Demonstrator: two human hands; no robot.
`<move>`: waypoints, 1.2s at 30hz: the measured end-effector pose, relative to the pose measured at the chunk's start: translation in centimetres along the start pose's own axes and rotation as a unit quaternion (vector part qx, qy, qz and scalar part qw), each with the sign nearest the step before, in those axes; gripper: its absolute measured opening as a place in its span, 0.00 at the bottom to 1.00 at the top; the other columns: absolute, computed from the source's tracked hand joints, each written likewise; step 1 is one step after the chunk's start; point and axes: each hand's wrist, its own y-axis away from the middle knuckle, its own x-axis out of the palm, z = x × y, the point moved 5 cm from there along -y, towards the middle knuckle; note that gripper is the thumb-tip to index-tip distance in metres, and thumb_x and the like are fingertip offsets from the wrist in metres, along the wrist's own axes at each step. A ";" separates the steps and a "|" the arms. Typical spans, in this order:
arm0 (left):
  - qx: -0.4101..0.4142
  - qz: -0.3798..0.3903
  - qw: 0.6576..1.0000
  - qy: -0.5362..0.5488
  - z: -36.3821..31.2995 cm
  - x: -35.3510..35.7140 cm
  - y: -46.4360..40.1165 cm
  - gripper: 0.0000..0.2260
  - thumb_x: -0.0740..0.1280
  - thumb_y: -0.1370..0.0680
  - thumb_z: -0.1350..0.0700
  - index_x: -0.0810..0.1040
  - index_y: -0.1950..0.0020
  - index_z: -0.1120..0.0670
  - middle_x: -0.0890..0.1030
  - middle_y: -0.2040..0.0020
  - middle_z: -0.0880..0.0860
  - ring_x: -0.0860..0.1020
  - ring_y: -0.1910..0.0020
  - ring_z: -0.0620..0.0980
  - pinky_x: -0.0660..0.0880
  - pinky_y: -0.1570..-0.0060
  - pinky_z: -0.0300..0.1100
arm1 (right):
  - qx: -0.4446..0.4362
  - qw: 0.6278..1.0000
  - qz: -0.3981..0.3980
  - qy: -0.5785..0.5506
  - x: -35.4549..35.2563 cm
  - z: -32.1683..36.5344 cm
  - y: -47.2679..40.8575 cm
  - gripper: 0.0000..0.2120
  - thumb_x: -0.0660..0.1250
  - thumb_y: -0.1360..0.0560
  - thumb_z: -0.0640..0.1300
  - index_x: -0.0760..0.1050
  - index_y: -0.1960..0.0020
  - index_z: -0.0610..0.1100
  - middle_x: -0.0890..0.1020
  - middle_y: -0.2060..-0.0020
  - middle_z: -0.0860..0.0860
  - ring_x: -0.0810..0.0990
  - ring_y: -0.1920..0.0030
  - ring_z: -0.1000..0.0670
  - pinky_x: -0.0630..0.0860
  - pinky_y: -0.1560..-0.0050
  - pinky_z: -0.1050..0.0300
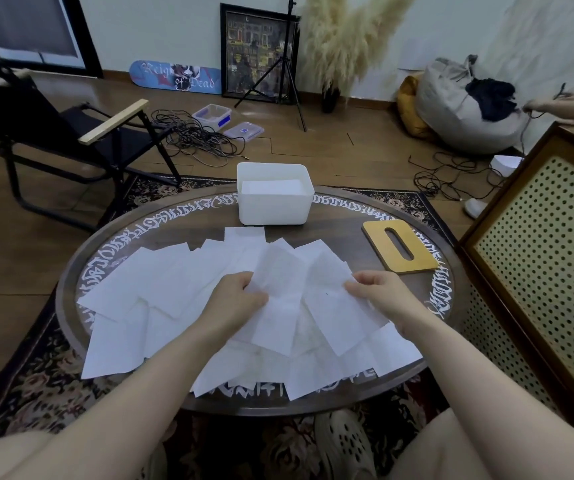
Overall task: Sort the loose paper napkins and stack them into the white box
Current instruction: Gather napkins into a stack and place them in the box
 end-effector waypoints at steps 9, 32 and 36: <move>-0.022 -0.116 0.989 0.094 1.1 -2.2 -1.2 0.04 0.65 0.26 0.61 0.77 0.59 0.61 0.78 0.59 0.58 0.75 0.60 0.55 0.69 0.60 0.44 | -0.027 0.999 0.025 -0.037 0.6 0.8 0.4 0.07 0.65 0.22 0.41 0.80 0.55 0.41 0.83 0.62 0.49 0.81 0.66 0.53 0.77 0.65 0.60; -0.084 0.020 0.944 0.317 1.2 3.1 -1.5 0.14 0.65 0.21 0.50 0.80 0.42 0.58 0.84 0.48 0.54 0.82 0.48 0.54 0.78 0.46 0.50 | -0.018 0.986 -0.020 -0.166 5.9 2.1 0.8 0.03 0.66 0.23 0.41 0.78 0.50 0.45 0.83 0.60 0.50 0.81 0.65 0.52 0.78 0.62 0.58; -0.082 0.011 0.948 0.307 1.4 2.7 -1.6 0.11 0.65 0.21 0.55 0.79 0.42 0.59 0.84 0.49 0.55 0.82 0.50 0.54 0.78 0.53 0.46 | -0.112 0.988 -0.056 -0.092 5.8 2.7 0.9 0.13 0.70 0.25 0.40 0.74 0.42 0.47 0.80 0.64 0.57 0.78 0.62 0.55 0.74 0.59 0.60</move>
